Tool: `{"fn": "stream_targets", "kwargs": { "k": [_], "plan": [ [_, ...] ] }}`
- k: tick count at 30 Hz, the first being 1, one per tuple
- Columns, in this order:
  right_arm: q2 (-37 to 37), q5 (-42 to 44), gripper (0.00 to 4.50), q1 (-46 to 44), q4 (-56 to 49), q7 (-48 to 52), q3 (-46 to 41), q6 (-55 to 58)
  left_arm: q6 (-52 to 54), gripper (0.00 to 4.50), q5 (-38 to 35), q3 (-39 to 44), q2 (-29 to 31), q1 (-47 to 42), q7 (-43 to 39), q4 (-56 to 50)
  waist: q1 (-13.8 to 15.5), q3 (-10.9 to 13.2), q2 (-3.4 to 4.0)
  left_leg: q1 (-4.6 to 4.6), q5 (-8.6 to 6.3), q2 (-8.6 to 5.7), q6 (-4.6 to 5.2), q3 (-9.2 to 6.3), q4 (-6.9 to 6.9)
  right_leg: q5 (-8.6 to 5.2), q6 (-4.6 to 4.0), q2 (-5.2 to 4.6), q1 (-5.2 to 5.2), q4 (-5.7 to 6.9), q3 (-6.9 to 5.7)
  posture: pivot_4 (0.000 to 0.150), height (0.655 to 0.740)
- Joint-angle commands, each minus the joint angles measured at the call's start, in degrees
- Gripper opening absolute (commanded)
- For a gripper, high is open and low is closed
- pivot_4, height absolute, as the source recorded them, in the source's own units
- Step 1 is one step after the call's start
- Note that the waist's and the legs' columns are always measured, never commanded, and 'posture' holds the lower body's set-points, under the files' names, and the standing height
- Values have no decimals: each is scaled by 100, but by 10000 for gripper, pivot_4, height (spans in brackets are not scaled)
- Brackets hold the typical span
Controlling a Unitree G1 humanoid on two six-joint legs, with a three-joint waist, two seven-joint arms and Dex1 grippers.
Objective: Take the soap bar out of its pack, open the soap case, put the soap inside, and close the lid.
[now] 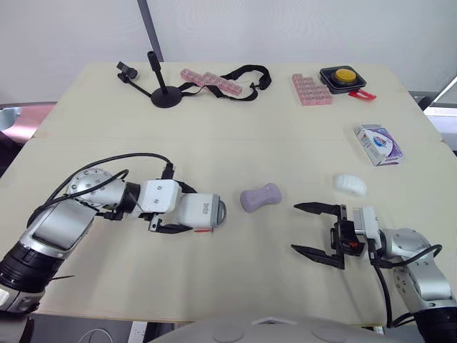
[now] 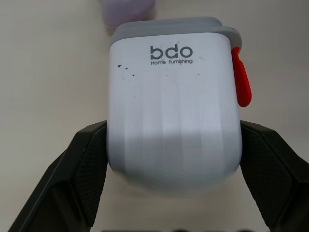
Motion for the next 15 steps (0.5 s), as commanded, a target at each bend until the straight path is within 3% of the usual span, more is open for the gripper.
{"fn": "stream_targets", "kwargs": {
  "k": [1, 15],
  "plan": [
    [-91, 77, 44648, -16, -114, -13, 1, 11, 572, 34578, 129, -178, 243, -135, -104, -512, -15, 0, 0, 0, 0, 0, 0, 0, -1, 0, 0, 1, 0, 0, 0, 1500, 7143],
    [-14, -10, 44648, 272, 261, 96, 43, -452, 739, 34578, 506, -292, 384, -260, -78, -510, -25, 0, 0, 1, 0, 0, -1, 0, -5, 0, 0, 0, 7, -13, -2, 1500, 7143]
  ]
}}
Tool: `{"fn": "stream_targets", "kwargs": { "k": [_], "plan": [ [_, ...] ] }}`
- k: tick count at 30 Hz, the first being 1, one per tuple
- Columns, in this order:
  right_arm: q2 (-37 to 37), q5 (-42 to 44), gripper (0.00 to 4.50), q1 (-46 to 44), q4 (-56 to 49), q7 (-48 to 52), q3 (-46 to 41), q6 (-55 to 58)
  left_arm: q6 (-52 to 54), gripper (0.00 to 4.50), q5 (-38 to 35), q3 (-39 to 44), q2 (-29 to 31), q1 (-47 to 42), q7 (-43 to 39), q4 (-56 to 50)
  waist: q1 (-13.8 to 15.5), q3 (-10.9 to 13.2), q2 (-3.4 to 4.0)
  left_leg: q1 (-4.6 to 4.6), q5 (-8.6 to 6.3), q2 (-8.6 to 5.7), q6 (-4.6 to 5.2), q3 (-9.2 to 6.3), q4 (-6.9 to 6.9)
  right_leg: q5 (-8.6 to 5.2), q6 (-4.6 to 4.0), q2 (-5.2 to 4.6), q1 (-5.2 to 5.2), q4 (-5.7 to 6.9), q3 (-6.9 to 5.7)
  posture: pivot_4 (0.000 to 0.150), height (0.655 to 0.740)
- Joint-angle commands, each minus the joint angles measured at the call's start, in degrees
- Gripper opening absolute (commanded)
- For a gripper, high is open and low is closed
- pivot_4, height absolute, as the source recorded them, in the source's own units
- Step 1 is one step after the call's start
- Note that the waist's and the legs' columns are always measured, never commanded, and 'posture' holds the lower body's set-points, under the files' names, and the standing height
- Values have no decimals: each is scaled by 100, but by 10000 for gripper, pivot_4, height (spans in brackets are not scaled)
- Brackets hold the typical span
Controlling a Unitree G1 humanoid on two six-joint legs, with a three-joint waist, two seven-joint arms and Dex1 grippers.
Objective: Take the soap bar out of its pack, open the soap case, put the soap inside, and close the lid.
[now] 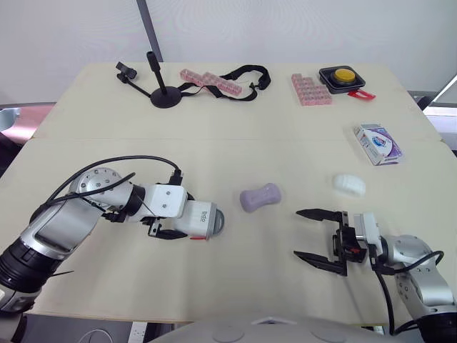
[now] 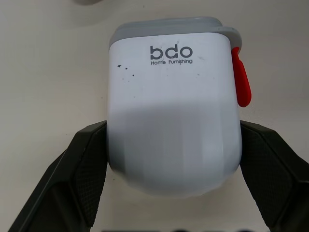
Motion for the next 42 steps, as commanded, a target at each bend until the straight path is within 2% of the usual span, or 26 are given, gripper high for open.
{"fn": "stream_targets", "kwargs": {
  "k": [1, 15, 20, 27, 42],
  "plan": [
    [12, -13, 44648, 4, -19, 21, 14, -220, 12, 34578, 40, 95, 110, -104, -26, -89, -12, 0, 0, 0, 0, 0, 0, 0, 0, 0, 0, 0, 0, 0, 0, 1500, 7143],
    [-25, 36, 44648, -133, 37, -23, 150, -269, 894, 34578, 45, -1, 600, -749, -471, -772, -45, 0, 0, 0, 0, 0, 0, -1, -2, 0, 0, 0, 2, -2, 0, 1500, 7143],
    [-27, 84, 44648, -151, -5, -9, 168, -219, 965, 34578, 183, -58, 751, -849, -587, -852, -48, 0, 0, 1, 0, -1, 0, -1, -3, 0, 0, 0, 5, -7, 1, 1500, 7143],
    [-31, 74, 44648, -196, 64, 28, 166, -242, 1091, 34578, -8, 45, 906, -986, -768, -917, -46, 1, -1, 1, 0, -1, 0, -1, -5, 0, 0, 0, 6, -11, 0, 1500, 7143],
    [-73, 74, 44648, -216, 167, 56, 116, -273, -191, 34578, 36, 357, 1002, -290, -662, 255, -35, 1, -1, 0, 0, -1, 0, -4, -9, 0, 0, -1, 9, -16, -11, 1500, 7143]
  ]
}}
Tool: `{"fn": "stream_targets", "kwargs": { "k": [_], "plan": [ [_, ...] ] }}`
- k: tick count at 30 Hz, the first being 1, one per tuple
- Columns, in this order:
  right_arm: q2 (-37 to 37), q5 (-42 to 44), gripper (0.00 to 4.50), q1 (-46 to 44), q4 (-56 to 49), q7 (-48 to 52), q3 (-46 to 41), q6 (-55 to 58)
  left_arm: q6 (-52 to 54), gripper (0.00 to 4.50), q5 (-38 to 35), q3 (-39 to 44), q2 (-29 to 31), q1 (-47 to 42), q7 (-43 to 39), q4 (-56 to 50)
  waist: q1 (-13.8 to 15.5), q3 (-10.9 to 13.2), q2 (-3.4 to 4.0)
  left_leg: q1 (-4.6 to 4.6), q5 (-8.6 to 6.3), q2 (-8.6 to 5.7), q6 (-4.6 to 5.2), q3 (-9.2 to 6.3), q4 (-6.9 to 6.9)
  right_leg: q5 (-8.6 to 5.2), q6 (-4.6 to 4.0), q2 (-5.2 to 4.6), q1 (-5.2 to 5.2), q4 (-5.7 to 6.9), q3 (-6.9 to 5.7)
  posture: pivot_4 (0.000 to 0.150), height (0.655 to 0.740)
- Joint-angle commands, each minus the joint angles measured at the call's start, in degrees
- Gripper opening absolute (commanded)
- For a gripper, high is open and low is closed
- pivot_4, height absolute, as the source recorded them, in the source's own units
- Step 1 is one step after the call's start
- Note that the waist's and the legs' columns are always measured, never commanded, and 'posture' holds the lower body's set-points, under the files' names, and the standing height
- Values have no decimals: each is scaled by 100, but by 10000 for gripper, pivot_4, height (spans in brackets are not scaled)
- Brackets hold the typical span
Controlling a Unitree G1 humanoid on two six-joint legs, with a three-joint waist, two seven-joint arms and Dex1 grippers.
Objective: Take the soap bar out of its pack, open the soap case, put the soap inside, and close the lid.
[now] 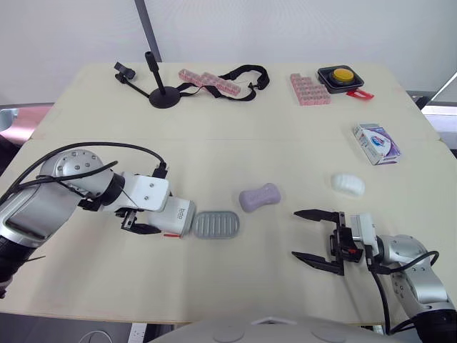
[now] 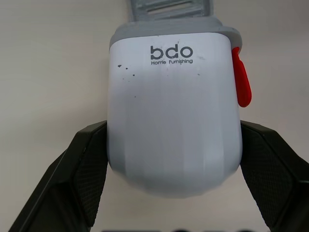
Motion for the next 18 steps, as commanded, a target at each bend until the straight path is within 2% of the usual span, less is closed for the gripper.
{"fn": "stream_targets", "kwargs": {
  "k": [1, 10, 12, 18],
  "plan": [
    [-59, 75, 44648, -14, -66, 36, -76, -60, -238, 34578, 16, 195, 16, 43, 53, 69, 0, 0, 0, 0, 0, 0, 0, 0, 0, 0, 0, 0, 0, 0, -1, 1500, 7143],
    [-111, 70, 44648, 24, -108, 12, -103, -41, -229, 34578, -92, 203, -95, 158, 117, 107, -13, 0, 0, 1, 0, 0, 0, 0, -1, 0, 0, -1, 0, 0, 1, 1500, 7143],
    [-119, 71, 45000, 23, -108, 6, -102, -34, -232, 44854, -129, 241, -156, 135, 162, 167, -11, 0, 0, 0, 0, 0, 0, 0, -1, 0, 0, -1, 0, 0, 1, 1500, 7143],
    [-149, 79, 45000, 8, -101, 26, -101, -18, -301, 44854, -217, 323, -170, 160, 163, 262, -16, 0, 0, 1, 0, 0, 0, 0, -2, 0, 0, -1, 0, 0, 0, 1500, 7143]
  ]
}}
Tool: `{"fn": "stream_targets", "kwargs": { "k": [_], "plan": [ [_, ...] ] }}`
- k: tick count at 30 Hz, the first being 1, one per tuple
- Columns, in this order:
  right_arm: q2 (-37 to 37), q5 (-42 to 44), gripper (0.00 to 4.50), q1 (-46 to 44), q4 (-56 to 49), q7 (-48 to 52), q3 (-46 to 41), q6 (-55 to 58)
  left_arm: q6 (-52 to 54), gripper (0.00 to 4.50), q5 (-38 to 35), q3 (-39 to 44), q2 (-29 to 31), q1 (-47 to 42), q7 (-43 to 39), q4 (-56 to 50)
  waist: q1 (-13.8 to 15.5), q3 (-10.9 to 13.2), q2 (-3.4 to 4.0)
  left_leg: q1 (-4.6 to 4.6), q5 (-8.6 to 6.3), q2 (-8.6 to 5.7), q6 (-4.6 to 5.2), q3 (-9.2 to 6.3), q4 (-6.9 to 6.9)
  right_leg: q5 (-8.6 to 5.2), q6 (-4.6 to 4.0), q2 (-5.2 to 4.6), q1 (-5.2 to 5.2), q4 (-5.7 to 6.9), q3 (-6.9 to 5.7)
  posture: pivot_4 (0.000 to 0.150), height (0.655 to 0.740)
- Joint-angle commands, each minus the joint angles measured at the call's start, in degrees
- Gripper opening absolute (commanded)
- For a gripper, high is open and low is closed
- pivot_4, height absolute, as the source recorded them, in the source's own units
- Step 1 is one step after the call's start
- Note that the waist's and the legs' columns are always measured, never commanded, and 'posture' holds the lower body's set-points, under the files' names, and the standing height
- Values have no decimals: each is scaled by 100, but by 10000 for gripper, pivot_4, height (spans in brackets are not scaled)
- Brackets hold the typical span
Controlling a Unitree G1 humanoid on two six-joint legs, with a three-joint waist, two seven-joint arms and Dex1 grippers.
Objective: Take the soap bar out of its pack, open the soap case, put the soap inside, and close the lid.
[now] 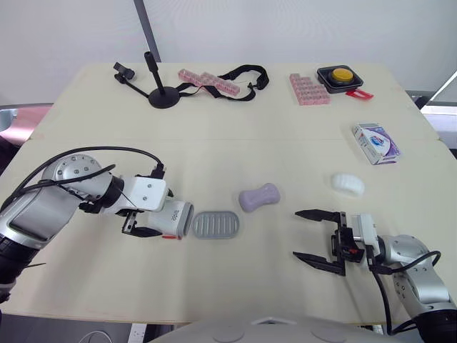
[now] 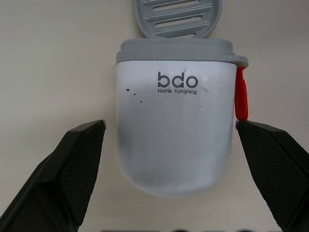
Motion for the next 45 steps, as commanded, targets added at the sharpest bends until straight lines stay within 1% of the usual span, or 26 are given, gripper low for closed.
{"fn": "stream_targets", "kwargs": {
  "k": [1, 6, 10, 13, 16, 17, 19, 21, 22, 24, 27, 30, 35, 37, 40, 45],
  "plan": [
    [-92, 80, 45000, -17, -94, 39, -90, -17, -110, 44854, -151, 258, -1, 21, -7, 2, 2, 0, 0, 0, 0, 0, 0, 0, 0, 0, 0, 0, 0, 0, 0, 1500, 7143],
    [-109, 87, 45000, -51, -55, 62, -88, -14, -28, 44854, -634, 583, -33, 114, -92, -61, 1, 0, 0, 0, 0, 0, 0, 0, 0, 0, 0, 0, 0, 0, -1, 1500, 7143],
    [-156, 121, 45000, -65, -16, 122, -126, -22, 308, 44854, -1574, 1366, -131, 367, -99, -222, -9, 0, -1, -1, 0, 0, 0, 0, -1, 0, 0, 0, 0, -2, -1, 1500, 7143],
    [-236, 128, 45000, -170, -21, 177, -126, 23, 510, 44854, -2258, 2055, -439, 617, 128, -341, -9, 0, -1, -1, 0, 0, 0, -1, -4, 0, 0, -2, 0, -6, -3, 1500, 7143],
    [-340, 112, 45000, -356, -69, 227, -104, 114, 341, 44854, -2518, 2613, -918, 1036, 558, -616, -53, 1, 0, -4, 0, -3, 0, -1, -5, 0, 0, -2, 3, -8, -2, 1500, 7143],
    [-375, 122, 45000, -432, -107, 215, -100, 185, 473, 44854, -2707, 2828, -1103, 1239, 784, -775, -50, 1, 0, -7, 0, -2, 0, -1, -6, 0, 0, -1, 8, -12, -1, 1500, 7143],
    [-540, 24, 45000, -708, -277, 249, -12, 320, 464, 44854, -2878, 3401, -1608, 2260, 1116, -1287, -79, 2, 0, -6, -1, -2, 0, -3, -12, 0, 0, 0, 16, -21, -4, 1500, 7143],
    [-653, 18, 45000, -1016, -506, 117, 52, 663, 146, 44854, -2739, 3823, -2042, 3373, 1164, -1693, -169, 3, 1, -6, -3, -3, -1, 8, -28, 1, 1, 1, 27, -40, 5, 1500, 7143],
    [-696, 49, 45000, -1130, -604, 50, 78, 844, 35, 44854, -2681, 3950, -2206, 3747, 1213, -1823, -160, 6, -7, 2, -4, -5, -3, 15, -49, 2, 4, 5, 42, -68, 11, 1500, 7143],
    [-776, -36, 45000, -1391, -737, -89, 165, 1110, -141, 44854, -2618, 4105, -2483, 4352, 1332, -1997, -94, 7, -30, 14, -1, 6, -7, -13, -73, 2, 3, 13, 60, -99, -15, 1500, 7143],
    [-878, -209, 45000, -1907, -930, -232, 400, 1594, -417, 44854, -2508, 4190, -2911, 5078, 1536, -2117, 21, 6, -31, 40, 1, 5, -7, -31, -73, 2, 3, 8, 69, -102, -27, 1500, 7143],
    [-970, -449, 45000, -2381, -1043, -278, 682, 1974, -723, 44854, -2374, 4134, -3238, 5580, 1646, -2172, 25, 5, -35, 50, 2, 3, -5, -29, -74, 2, 4, -8, 79, -108, -25, 1500, 7143],
    [-1141, -1028, 45000, -3278, -840, -117, 1269, 2458, -1420, 44854, -1889, 3688, -3683, 6456, 1546, -1936, -128, 8, -38, 82, 2, 1, -5, -2, -96, 2, 3, -6, 87, -109, -12, 1500, 7143],
    [-1107, -1171, 45000, -3577, -741, -111, 1468, 2646, -1603, 44854, -1752, 3452, -3812, 6620, 1601, -1877, -157, 8, -39, 100, 2, 2, -5, 5, -112, 2, 3, -6, 99, -118, -6, 1500, 7143],
    [-975, -1403, 45000, -4098, -645, -58, 1869, 3078, -1789, 44854, -1585, 2991, -3926, 6726, 1662, -1836, -170, 9, -37, 103, 5, 4, -9, 4, -121, 2, 3, -6, 100, -117, -2, 1500, 7143],
    [-680, -1519, 45000, -4648, -686, -22, 2303, 3643, -1944, 44854, -1440, 2601, -3846, 6586, 1757, -1641, -154, 10, -37, 104, 8, 7, -9, 5, -123, 2, 2, -7, 99, -114, -2, 1500, 7143]
  ]
}}
